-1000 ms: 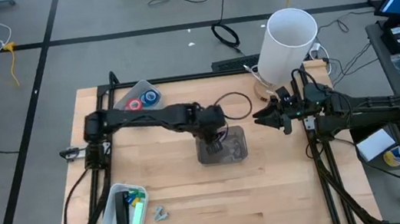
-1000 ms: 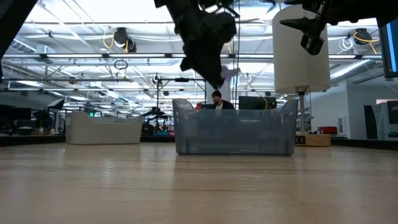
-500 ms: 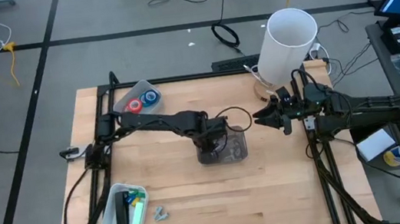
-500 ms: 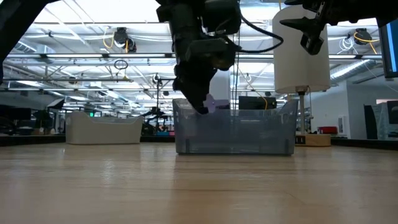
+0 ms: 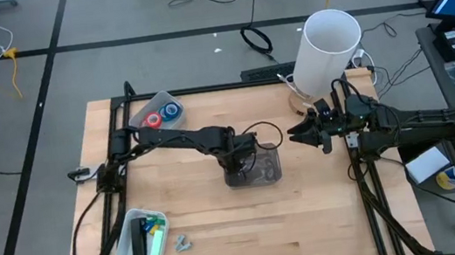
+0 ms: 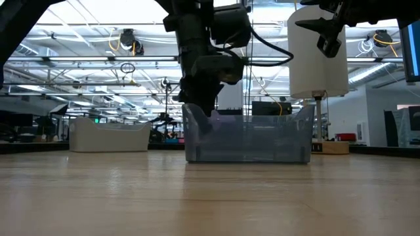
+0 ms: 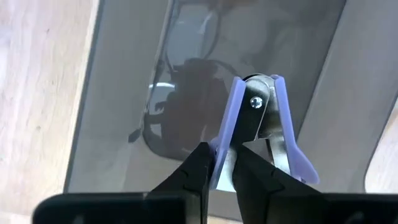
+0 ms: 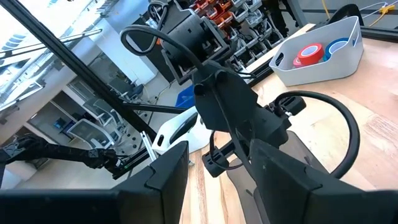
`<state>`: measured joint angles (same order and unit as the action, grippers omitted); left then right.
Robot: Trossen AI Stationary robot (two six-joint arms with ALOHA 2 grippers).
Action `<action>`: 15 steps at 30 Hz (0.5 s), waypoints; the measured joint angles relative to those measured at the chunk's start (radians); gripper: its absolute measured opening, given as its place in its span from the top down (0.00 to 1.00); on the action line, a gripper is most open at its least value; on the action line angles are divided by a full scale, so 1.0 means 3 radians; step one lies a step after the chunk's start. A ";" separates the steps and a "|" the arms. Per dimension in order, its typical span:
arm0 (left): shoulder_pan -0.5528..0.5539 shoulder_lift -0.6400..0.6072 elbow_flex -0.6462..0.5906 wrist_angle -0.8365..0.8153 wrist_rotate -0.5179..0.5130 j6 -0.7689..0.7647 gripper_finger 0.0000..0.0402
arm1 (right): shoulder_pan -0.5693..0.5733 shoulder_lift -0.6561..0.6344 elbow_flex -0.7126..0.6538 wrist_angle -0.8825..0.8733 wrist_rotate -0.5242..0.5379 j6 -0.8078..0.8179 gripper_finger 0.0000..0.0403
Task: Pick and place Stapler, Stapler remover, tape
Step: Put the violet stapler remover into the black bin
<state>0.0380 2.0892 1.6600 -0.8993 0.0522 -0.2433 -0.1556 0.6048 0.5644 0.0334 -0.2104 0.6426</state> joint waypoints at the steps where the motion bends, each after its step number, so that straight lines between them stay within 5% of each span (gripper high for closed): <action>1: 0.0000 0.0000 -0.0001 0.0041 -0.0002 0.0009 0.85 | 0.0000 0.0000 0.0000 0.0000 0.0000 0.0000 0.59; 15: 0.0006 0.0179 -0.0001 0.0278 0.0028 -0.0054 0.81 | 0.0000 0.0000 0.0000 0.0001 0.0000 0.0010 0.59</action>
<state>0.0399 2.1429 1.6596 -0.8159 0.0604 -0.2595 -0.1555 0.6048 0.5644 0.0338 -0.2104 0.6456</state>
